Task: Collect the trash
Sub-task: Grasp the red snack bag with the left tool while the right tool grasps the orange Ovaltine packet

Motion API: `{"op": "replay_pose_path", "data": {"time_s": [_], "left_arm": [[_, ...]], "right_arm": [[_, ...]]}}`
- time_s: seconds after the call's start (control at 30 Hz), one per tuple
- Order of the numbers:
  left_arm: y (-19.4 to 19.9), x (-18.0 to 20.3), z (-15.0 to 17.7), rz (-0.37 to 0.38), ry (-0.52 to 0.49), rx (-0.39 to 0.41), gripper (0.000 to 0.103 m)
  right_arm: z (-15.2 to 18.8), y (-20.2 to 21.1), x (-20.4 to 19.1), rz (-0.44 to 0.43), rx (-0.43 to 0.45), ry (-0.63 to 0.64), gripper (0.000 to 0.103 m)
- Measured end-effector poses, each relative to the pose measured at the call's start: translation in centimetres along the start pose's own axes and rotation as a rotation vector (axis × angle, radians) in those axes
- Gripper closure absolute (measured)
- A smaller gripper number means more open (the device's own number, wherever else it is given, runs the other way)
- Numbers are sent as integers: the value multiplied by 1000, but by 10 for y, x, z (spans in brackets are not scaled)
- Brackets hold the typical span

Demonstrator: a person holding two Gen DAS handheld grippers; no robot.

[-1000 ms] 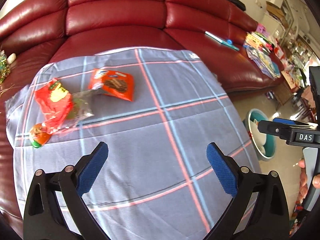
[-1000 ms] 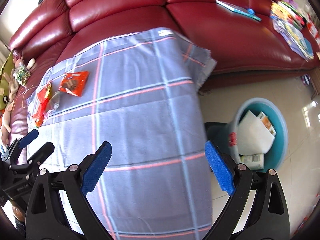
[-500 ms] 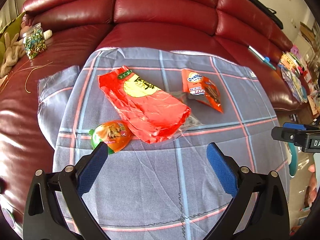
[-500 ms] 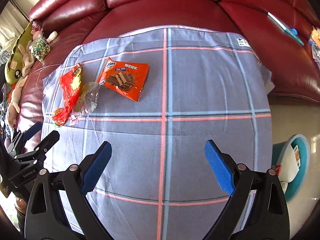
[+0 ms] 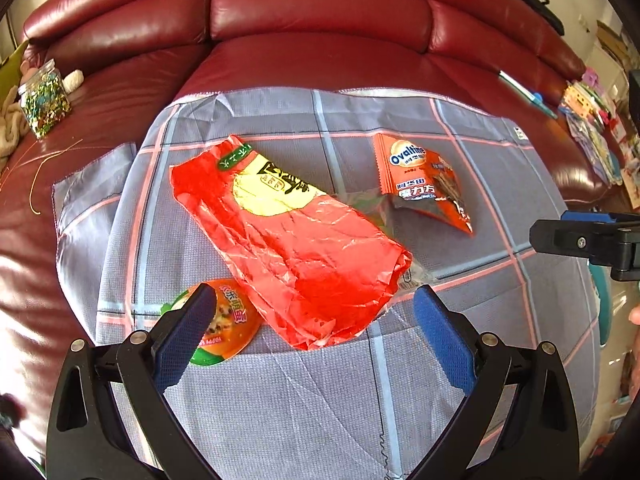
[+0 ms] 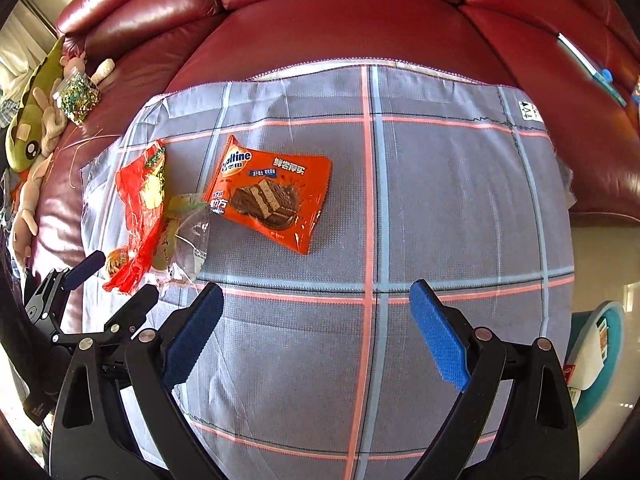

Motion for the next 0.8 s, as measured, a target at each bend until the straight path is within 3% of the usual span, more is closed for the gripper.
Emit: {"op": "replay_pose_path", "data": {"time_s": [0.07,0.13,0.2,0.27,0.3,0.33,0.37,0.5,0.8], "left_arm": [[-5,0,-3,5,-2,0,6],[-11,0,-4,27,1,-18,23],[-16,-1,-4,46,9,-46,46],[-21,-3,-4,58,18,-59,58],[-22,-3,-4,65,19,-64,73],[-22,-2,-5,70,17,-60,80],[-21,-1,-6,73,14,-56,93],[-16,0,-10,94,20,-37,98],[0,6,-13,167,6,-18,98]], "right_arm": [[-2,-3,-1,-3,-2,2,13],[-4,-6,-3,-6,-5,8,13],[-6,-8,-4,-10,-5,11,13],[-11,-11,-6,-14,-3,16,13],[-14,-13,-7,-13,-2,19,13],[-19,-14,-9,-17,-1,20,13],[-23,-17,-11,-27,-1,18,13],[-41,-26,-20,-50,6,26,13],[-77,-62,-38,-54,-8,137,13]]}}
Point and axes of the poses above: each gripper's, at about its wrist camera, not at the fingertips, and y roughly against the way its jaws point, x to its right, z to its underside, the point moved 9 cm from there along -y, roughly the way its jaws point, and after that the axes turned 7 degrees about y, right-handed, at the moved point
